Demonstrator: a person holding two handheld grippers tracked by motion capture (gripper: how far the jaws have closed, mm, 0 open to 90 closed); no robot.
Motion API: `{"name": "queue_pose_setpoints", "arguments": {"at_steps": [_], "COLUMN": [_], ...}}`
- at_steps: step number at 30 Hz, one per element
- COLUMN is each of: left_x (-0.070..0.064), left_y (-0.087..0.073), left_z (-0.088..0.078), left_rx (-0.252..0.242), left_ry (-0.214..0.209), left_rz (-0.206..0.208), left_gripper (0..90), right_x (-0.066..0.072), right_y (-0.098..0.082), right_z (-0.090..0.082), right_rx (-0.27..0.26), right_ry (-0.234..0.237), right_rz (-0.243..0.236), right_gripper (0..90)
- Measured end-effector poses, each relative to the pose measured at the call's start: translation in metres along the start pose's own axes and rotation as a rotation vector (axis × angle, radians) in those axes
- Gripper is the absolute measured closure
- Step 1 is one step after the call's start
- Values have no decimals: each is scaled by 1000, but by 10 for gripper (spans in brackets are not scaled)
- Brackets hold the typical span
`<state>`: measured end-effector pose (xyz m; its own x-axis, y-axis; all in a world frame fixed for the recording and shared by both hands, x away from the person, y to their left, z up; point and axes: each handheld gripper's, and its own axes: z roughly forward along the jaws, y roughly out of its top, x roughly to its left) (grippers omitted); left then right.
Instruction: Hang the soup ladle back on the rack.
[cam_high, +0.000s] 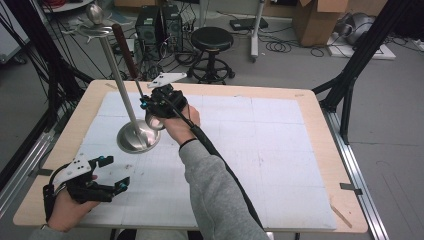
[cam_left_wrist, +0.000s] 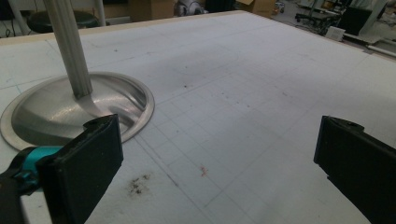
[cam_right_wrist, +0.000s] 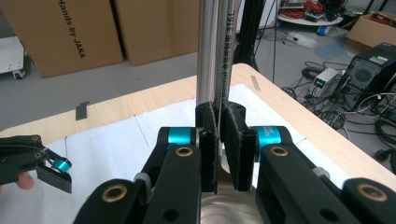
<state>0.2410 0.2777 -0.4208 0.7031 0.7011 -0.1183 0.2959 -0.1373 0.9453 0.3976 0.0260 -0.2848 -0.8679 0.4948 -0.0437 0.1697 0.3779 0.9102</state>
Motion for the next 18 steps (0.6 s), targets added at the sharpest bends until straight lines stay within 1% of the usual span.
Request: {"name": "queue_pose_setpoints", "arguments": {"at_steps": [2,3,5,7,10,11,13,16,17,18], "left_x": [-1,-2,-3,-2,-1,0,0,-1,-1,-1], "left_y": [0,0,0,0,0,0,0,0,0,0], "left_z": [0,0,1,1,0,0,0,0,0,0], "left_rx": [1,-1,2,2,1,1,2,2,2,1], "left_ry": [0,-3,-6,-5,-2,-3,-4,-4,-4,-5], "left_rz": [3,2,6,3,1,1,1,3,3,2], "left_gripper": [18,18,18,18,18,18,18,18,18,18], "right_x": [0,0,0,-1,0,-1,-1,-1,0,0], "right_y": [0,0,0,-1,-1,0,0,1,1,1], "right_z": [1,2,3,4,5,6,7,9,9,9], "right_rx": [-4,-6,8,11,21,14,22,17,18,20], "right_ry": [-4,-3,1,-3,3,0,3,0,3,1], "right_rz": [9,-3,10,-4,11,-1,-2,-6,6,0], "right_gripper": [848,848,848,848,848,848,848,848,848,847]}}
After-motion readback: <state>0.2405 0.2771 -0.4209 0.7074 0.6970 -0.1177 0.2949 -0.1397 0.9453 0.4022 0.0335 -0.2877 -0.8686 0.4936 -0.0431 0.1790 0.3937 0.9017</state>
